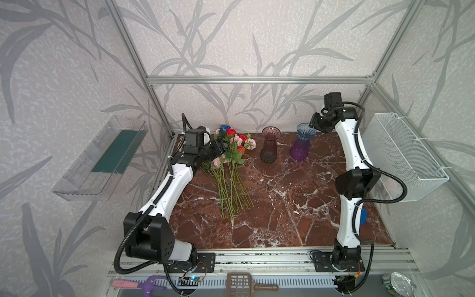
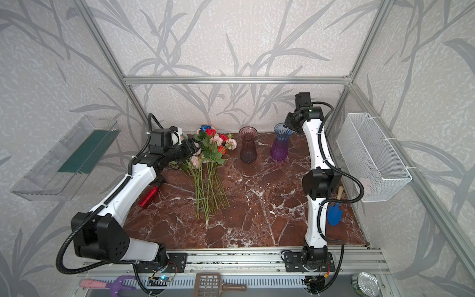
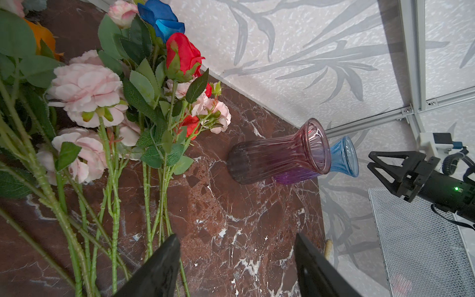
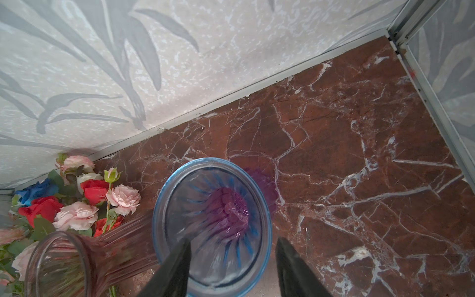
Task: Arrange the flowers into the vase
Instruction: 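Raise the right gripper over the blue-purple vase while the left moves above the roses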
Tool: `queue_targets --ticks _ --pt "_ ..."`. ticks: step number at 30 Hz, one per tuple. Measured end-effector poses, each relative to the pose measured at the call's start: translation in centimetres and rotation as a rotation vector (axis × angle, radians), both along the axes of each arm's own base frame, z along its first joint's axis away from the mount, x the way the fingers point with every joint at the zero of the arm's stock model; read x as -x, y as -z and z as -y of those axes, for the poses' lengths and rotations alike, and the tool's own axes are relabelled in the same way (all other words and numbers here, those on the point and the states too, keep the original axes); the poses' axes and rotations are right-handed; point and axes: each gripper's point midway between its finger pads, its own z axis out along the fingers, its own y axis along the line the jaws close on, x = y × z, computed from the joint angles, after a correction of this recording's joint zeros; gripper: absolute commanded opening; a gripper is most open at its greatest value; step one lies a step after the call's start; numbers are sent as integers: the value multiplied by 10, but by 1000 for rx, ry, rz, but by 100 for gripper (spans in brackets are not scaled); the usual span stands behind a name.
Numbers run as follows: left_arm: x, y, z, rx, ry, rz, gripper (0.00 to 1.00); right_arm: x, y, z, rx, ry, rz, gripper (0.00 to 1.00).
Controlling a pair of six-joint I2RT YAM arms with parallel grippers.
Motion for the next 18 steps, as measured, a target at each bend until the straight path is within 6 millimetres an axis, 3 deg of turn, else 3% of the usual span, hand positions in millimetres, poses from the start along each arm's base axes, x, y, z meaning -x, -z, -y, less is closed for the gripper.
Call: queue_targets --ticks 7,18 --pt "1 0 2 -1 5 1 71 0 14 12 18 16 -47 51" --pt "1 7 0 -24 5 -14 71 -1 30 4 -18 -13 -85 45"
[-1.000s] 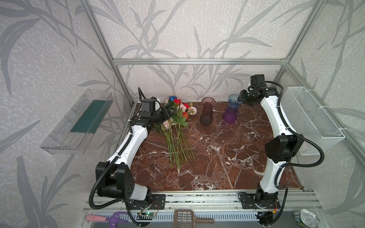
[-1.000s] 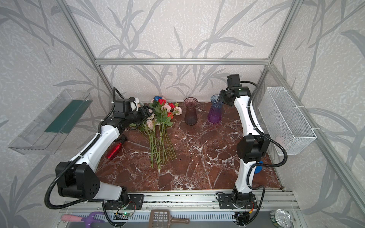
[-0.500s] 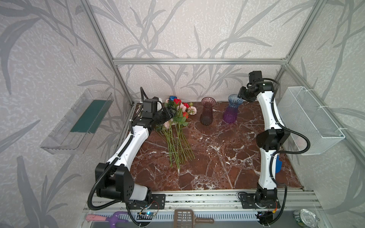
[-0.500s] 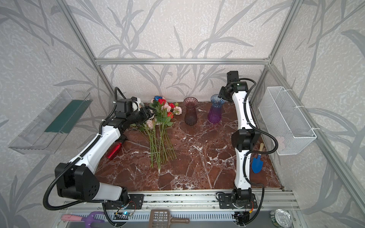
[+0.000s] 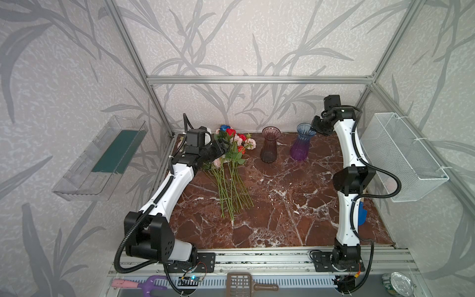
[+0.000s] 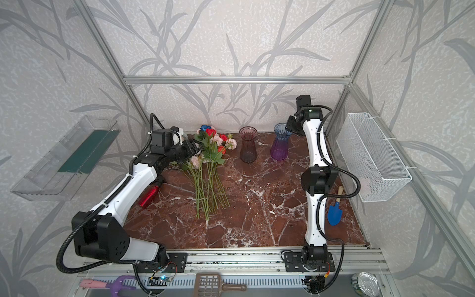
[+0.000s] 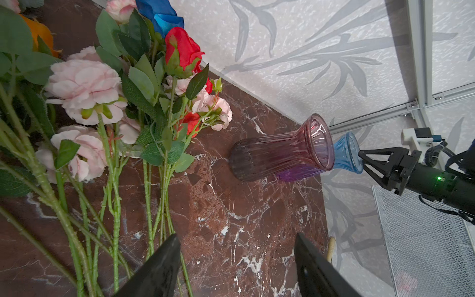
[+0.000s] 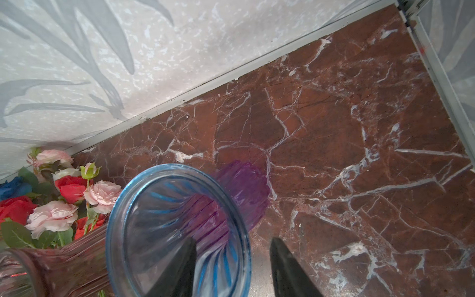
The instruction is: Arrange the flowers into the vase
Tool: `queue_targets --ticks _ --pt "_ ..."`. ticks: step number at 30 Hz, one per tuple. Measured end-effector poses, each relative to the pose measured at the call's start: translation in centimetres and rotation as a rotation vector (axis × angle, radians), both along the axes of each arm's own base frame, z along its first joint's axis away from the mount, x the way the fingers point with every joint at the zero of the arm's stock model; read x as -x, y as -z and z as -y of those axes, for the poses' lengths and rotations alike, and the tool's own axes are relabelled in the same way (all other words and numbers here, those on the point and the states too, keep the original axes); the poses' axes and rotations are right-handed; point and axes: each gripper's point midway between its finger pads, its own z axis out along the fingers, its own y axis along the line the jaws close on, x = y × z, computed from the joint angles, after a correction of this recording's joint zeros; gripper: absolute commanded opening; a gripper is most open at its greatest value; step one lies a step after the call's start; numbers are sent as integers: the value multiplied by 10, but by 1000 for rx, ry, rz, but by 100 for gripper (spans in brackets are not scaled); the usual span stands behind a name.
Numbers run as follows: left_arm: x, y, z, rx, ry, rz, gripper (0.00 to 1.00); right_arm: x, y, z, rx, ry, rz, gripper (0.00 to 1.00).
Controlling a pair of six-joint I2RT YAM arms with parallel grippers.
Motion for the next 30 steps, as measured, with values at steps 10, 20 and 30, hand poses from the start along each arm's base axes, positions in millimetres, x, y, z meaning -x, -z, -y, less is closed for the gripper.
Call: queue_targets --ticks 10,20,30 --pt "-1 6 -1 -6 -3 -16 71 -1 17 -5 -31 -6 -38 30" --pt "-3 5 -6 -6 -16 -15 71 -2 21 0 -49 27 -48 12" --pt "-4 0 -13 1 -32 -1 71 -4 17 -8 -111 24 -36 0"
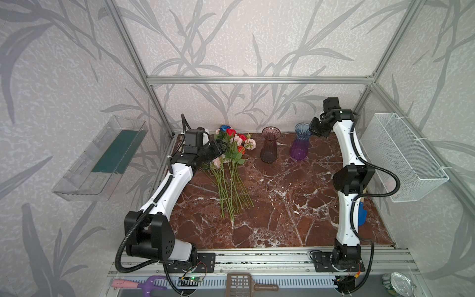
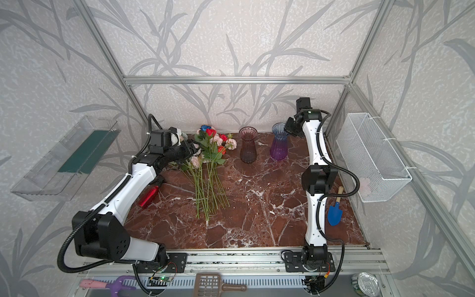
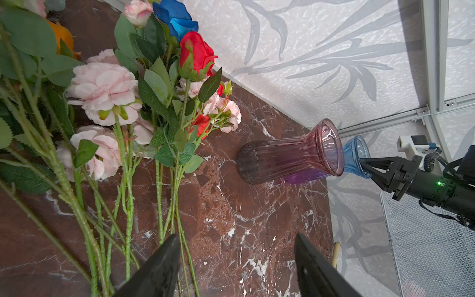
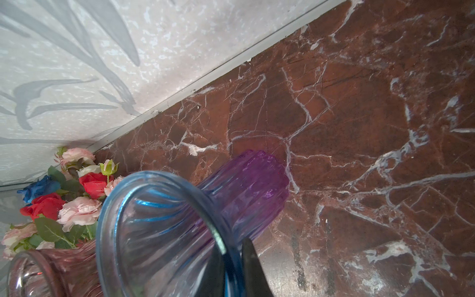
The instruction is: Arrange the flowers into the vase
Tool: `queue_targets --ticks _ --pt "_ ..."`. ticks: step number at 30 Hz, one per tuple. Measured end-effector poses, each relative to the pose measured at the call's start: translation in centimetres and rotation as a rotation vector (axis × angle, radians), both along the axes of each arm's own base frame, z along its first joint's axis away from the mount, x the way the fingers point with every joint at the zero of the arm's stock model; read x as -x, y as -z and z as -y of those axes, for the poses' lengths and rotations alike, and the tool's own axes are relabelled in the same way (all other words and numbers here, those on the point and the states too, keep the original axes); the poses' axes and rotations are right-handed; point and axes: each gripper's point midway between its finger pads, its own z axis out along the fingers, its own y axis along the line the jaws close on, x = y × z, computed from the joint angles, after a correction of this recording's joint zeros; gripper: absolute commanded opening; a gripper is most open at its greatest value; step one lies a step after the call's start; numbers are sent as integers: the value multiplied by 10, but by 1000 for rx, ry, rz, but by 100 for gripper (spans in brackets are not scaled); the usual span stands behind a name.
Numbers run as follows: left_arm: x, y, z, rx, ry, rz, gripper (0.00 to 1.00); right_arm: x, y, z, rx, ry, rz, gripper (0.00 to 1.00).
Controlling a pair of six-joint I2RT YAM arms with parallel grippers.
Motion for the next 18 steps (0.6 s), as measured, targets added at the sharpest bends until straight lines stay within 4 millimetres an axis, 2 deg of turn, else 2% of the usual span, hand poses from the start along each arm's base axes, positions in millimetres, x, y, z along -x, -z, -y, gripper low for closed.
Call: queue_targets --ticks 9,18 --pt "1 -16 -2 14 -4 55 72 7 -2 -4 -48 -4 -3 0" --pt "-1 -17 -6 15 -14 61 72 31 -1 -15 -99 -33 -25 0"
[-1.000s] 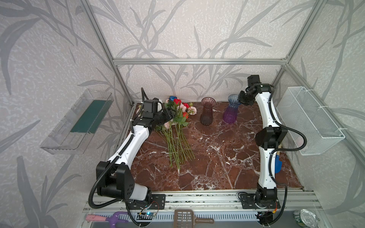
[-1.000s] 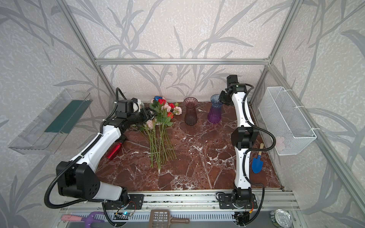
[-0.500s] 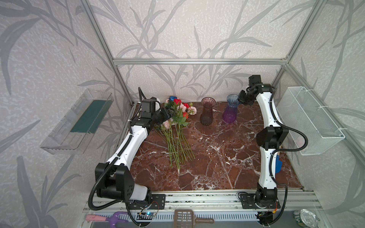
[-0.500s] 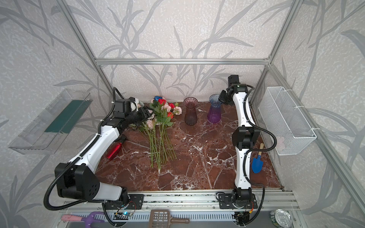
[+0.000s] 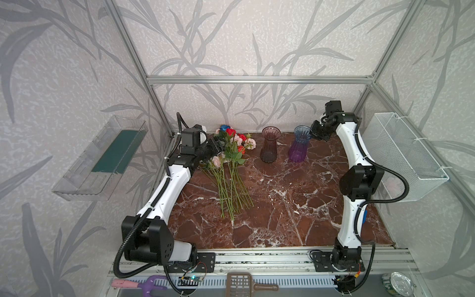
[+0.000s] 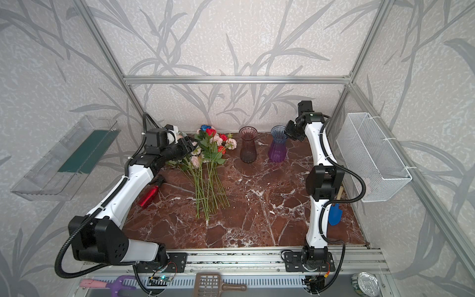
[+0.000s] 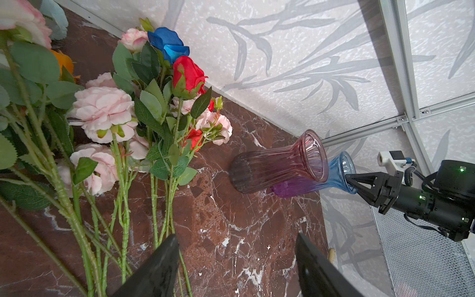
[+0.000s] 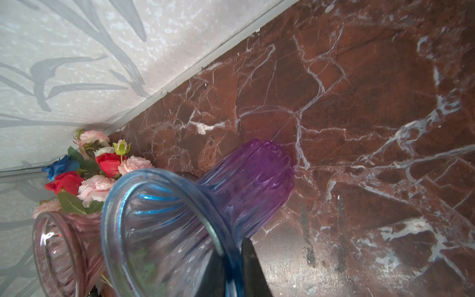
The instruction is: Arrange the flowers into the vase
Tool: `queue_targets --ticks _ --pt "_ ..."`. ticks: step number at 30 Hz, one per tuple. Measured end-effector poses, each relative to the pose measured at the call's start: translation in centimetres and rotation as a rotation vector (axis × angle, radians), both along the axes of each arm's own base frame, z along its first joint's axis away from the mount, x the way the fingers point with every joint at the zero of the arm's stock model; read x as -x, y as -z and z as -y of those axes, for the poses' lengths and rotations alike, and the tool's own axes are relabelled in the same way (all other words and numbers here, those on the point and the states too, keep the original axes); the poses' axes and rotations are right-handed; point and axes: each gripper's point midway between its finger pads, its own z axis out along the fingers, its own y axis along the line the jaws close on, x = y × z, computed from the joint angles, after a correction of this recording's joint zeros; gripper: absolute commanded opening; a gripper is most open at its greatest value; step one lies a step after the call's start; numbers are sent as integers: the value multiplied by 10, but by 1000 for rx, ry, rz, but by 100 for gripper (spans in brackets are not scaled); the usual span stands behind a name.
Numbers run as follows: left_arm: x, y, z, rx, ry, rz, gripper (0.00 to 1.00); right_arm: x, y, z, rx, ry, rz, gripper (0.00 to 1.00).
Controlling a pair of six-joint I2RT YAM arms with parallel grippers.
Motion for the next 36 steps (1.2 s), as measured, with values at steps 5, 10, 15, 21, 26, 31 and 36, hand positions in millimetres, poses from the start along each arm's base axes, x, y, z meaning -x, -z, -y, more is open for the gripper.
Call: queue_targets --ticks 5,10,15,21,26,31,36 --pt "0 1 -1 0 -3 -3 72 22 1 -5 -19 -9 -8 0" --pt "0 2 -1 -1 -4 -4 72 52 2 -13 -31 -27 -18 0" --pt "0 2 -2 -1 -4 -4 72 96 0 -33 -31 -78 -18 0" --pt "0 2 -2 1 -5 -5 72 168 3 -90 -32 -231 -20 0" --pt "0 2 -1 5 -6 -6 72 206 5 -141 -24 -378 -27 0" --pt "0 2 -1 5 -6 -5 72 214 5 -156 -17 -418 -12 1" --pt "0 4 -1 4 -6 -8 72 212 1 -157 -23 -416 22 29"
